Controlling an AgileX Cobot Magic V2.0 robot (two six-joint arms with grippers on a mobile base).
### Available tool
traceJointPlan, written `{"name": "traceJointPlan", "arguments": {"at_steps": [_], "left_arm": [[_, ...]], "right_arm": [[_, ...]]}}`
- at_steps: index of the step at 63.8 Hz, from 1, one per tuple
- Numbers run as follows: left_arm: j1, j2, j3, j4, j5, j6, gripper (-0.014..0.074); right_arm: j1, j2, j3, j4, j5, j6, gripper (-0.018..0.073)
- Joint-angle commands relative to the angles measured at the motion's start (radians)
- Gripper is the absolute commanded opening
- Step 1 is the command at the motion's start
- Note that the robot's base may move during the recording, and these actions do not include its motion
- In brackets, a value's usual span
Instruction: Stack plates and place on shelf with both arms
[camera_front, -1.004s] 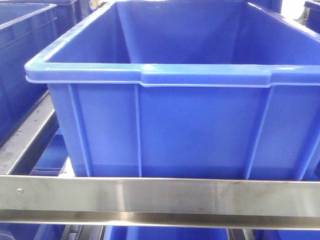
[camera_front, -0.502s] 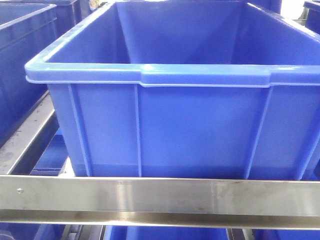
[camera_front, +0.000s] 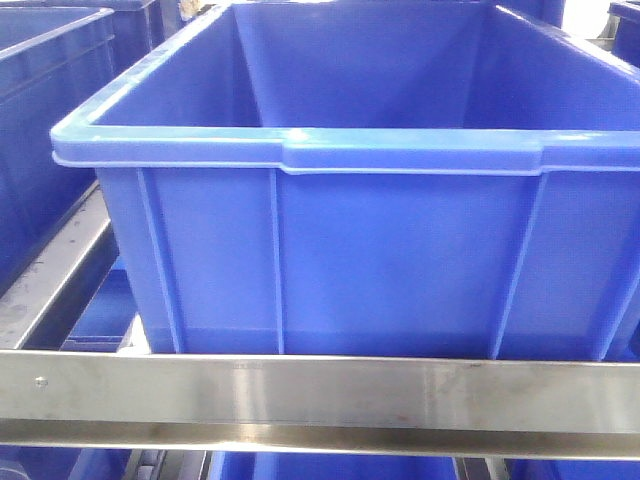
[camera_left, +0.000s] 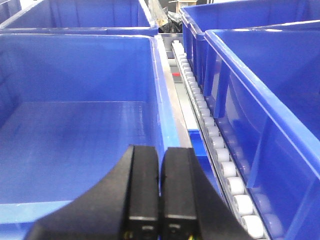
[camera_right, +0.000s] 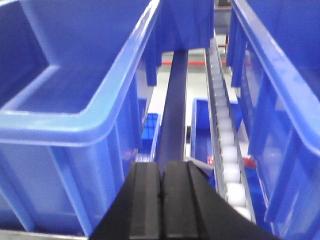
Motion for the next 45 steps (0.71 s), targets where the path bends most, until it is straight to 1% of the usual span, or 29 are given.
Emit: {"name": "traceJointPlan", "arguments": {"at_steps": [1,45], "left_arm": [[-0.001,0.007,-0.029,-0.002,-0.079,-0.002,0.0080],[-0.001,0.007,-0.029,-0.002,-0.079,-0.002,0.0080]], "right_arm": [[-0.007,-0.018,0.000,-0.001,-0.097,0.002,0.0055],[-0.007,-0.017,0.000,-0.001,-0.091,0.002,0.0055]]}}
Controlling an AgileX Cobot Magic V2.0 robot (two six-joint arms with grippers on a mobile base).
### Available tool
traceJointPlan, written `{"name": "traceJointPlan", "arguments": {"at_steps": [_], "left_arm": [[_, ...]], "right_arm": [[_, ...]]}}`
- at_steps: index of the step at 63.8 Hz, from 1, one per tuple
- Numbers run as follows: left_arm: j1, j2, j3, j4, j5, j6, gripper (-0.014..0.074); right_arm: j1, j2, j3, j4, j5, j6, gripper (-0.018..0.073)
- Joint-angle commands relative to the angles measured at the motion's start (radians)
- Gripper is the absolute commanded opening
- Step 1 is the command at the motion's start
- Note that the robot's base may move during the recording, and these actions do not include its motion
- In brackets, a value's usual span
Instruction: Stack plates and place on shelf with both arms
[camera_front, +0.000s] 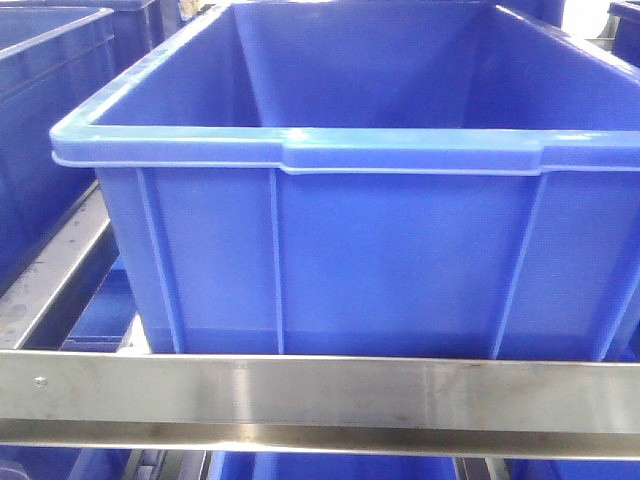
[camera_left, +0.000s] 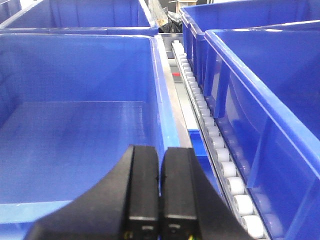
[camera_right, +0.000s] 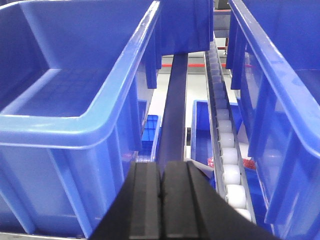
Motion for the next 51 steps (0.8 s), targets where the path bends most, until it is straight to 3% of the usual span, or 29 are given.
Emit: {"name": "traceJointPlan", "arguments": {"at_steps": [1,11,18,27,35,51], "left_arm": [[-0.001,0.007,-0.029,-0.002,-0.079,-0.002,0.0080],[0.001,-0.003,-0.007,0.000,-0.087,-0.002,0.0080],[0.042,-0.047,0.041,0.005,-0.168,0.002,0.0080],[0.099,-0.146,0.069,0.012,-0.148,0.002,0.0080],[0.135,-0.218,0.093,0.078,-0.104,-0.005,0.0080],[0.135,-0.333,0.207,0.104,-0.086,-0.015,0.0080]], "right_arm": [[-0.007,-0.017,0.000,-0.001,-0.091,-0.001,0.0055],[-0.007,-0.017,0.000,-0.001,-0.091,-0.001,0.0055],[-0.007,-0.017,0.000,-0.001,-0.091,-0.001,0.0055],[-0.007,-0.017,0.000,-0.001,-0.091,-0.001,0.0055],[-0.007,-0.017,0.000,-0.001,-0.091,-0.001,0.0055],[-0.007,-0.017,0.000,-0.001,-0.091,-0.001,0.0055]]}}
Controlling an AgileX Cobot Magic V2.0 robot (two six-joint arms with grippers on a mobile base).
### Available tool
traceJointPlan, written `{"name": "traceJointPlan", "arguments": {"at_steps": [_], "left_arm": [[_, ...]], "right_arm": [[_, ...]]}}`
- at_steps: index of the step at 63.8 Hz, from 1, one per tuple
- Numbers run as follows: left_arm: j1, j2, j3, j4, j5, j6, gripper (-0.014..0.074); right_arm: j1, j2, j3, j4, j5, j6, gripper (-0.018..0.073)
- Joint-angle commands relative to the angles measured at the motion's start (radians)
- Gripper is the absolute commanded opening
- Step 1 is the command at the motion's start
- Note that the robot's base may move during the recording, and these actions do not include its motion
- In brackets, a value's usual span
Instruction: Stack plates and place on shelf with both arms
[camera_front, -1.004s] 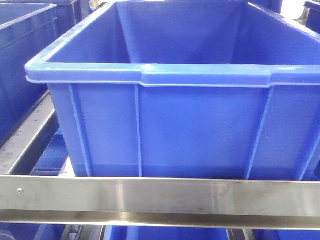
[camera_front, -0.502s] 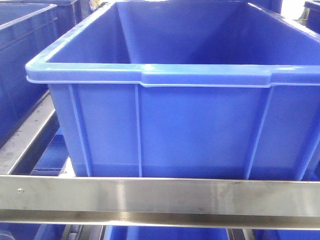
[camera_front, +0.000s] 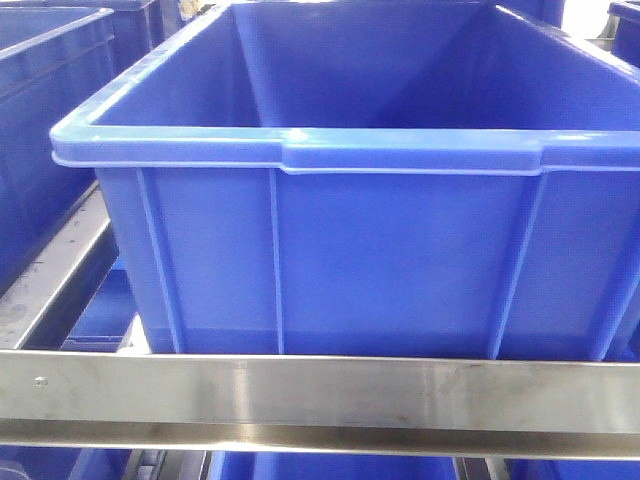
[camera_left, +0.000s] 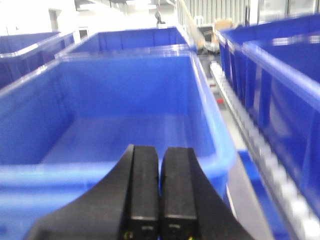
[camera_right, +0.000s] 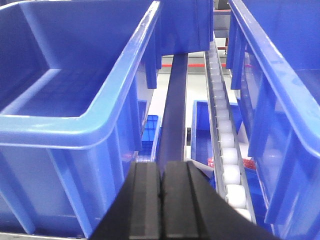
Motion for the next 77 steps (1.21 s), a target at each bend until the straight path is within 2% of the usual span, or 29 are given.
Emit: {"name": "traceJointPlan", "arguments": {"at_steps": [1,8,10,15,18,29,39,77], "left_arm": [[0.001,-0.023,0.004,0.012,-0.082,-0.015,0.0080],[0.001,-0.039,0.004,0.033,-0.039,-0.021,0.0080],[0.001,-0.039,0.004,0.054,-0.039,-0.049,0.0080],[0.001,-0.039,0.004,0.164,-0.039,-0.158,0.0080],[0.001,-0.039,0.004,0.192,-0.039,-0.187,0.0080],[0.001,-0.039,0.004,0.179,-0.039,-0.187,0.0080],[0.001,-0.039,0.004,0.081,-0.039,-0.083,0.0080],[0.001,-0.039,0.004,0.098,-0.065,-0.083,0.0080]], "right_arm": [[-0.007,-0.017,0.000,-0.001,-0.091,-0.002,0.0055],[-0.007,-0.017,0.000,-0.001,-0.091,-0.002,0.0055],[-0.007,-0.017,0.000,-0.001,-0.091,-0.002,0.0055],[-0.007,-0.017,0.000,-0.001,-0.091,-0.002,0.0055],[-0.007,-0.017,0.000,-0.001,-0.091,-0.002,0.0055],[-0.007,-0.017,0.000,-0.001,-0.091,-0.002,0.0055],[-0.007,-0.017,0.000,-0.001,-0.091,-0.002,0.0055],[-0.007,-0.017,0.000,-0.001,-0.091,-0.002,0.0055]]}}
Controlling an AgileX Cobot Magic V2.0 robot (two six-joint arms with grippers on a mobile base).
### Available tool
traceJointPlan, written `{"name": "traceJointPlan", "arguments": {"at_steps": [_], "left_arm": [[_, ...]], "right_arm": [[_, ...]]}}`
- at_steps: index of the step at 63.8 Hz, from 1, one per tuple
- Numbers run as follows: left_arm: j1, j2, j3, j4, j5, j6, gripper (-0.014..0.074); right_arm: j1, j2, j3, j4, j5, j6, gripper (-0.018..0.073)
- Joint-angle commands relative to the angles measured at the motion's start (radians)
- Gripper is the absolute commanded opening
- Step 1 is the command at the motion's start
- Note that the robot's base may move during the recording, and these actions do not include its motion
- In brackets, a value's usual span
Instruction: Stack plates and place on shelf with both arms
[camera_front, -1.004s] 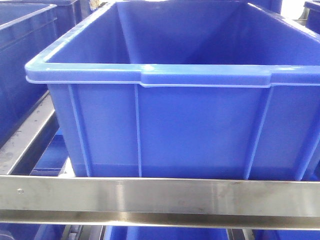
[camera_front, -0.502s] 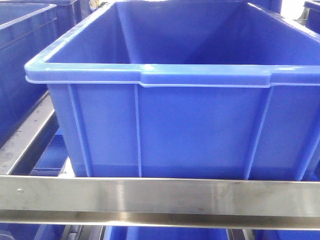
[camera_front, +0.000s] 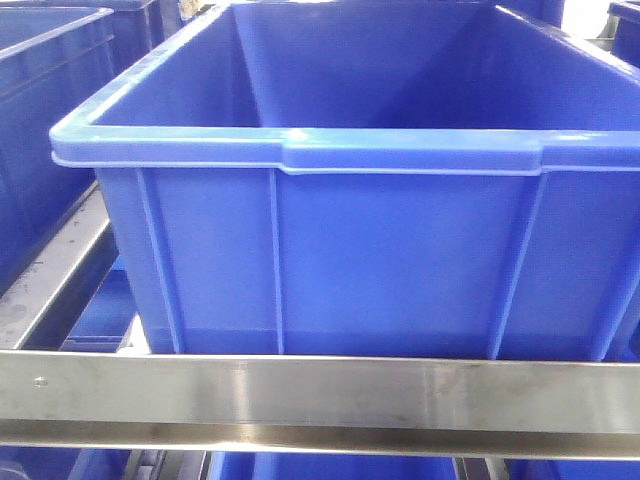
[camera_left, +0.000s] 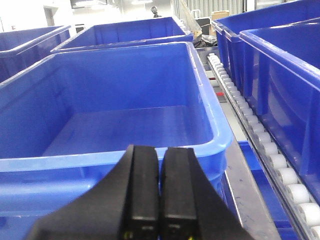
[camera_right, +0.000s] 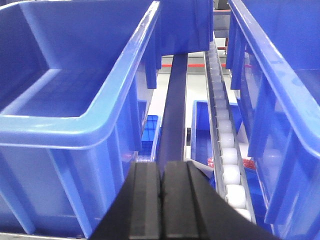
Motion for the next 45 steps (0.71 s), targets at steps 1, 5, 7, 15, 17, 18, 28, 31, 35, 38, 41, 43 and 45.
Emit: {"name": "traceJointPlan", "arguments": {"at_steps": [1,5,7,15,17,18,28,31,35,38,41,43,45], "left_arm": [[0.001,-0.022,0.003,0.000,-0.089,-0.002,0.0080],[0.001,-0.022,0.003,0.000,-0.089,-0.002,0.0080],[0.001,-0.022,0.003,0.000,-0.089,-0.002,0.0080],[0.001,-0.022,0.003,0.000,-0.089,-0.002,0.0080],[0.001,-0.022,0.003,0.000,-0.089,-0.002,0.0080],[0.001,-0.022,0.003,0.000,-0.089,-0.002,0.0080],[0.001,-0.022,0.003,0.000,-0.089,-0.002,0.0080],[0.001,-0.022,0.003,0.000,-0.089,-0.002,0.0080],[0.001,-0.022,0.003,0.000,-0.089,-0.002,0.0080],[0.001,-0.022,0.003,0.000,-0.089,-0.002,0.0080],[0.001,-0.022,0.003,0.000,-0.089,-0.002,0.0080],[0.001,-0.022,0.003,0.000,-0.089,-0.002,0.0080],[0.001,-0.022,0.003,0.000,-0.089,-0.002,0.0080]], "right_arm": [[-0.007,-0.017,0.000,-0.001,-0.091,-0.002,0.0055],[-0.007,-0.017,0.000,-0.001,-0.091,-0.002,0.0055],[-0.007,-0.017,0.000,-0.001,-0.091,-0.002,0.0055],[-0.007,-0.017,0.000,-0.001,-0.091,-0.002,0.0055],[-0.007,-0.017,0.000,-0.001,-0.091,-0.002,0.0055],[-0.007,-0.017,0.000,-0.001,-0.091,-0.002,0.0055],[-0.007,-0.017,0.000,-0.001,-0.091,-0.002,0.0055],[-0.007,-0.017,0.000,-0.001,-0.091,-0.002,0.0055],[-0.007,-0.017,0.000,-0.001,-0.091,-0.002,0.0055],[-0.007,-0.017,0.000,-0.001,-0.091,-0.002,0.0055],[-0.007,-0.017,0.000,-0.001,-0.091,-0.002,0.0055],[-0.007,-0.017,0.000,-0.001,-0.091,-0.002,0.0055],[-0.007,-0.017,0.000,-0.001,-0.091,-0.002,0.0055]]}}
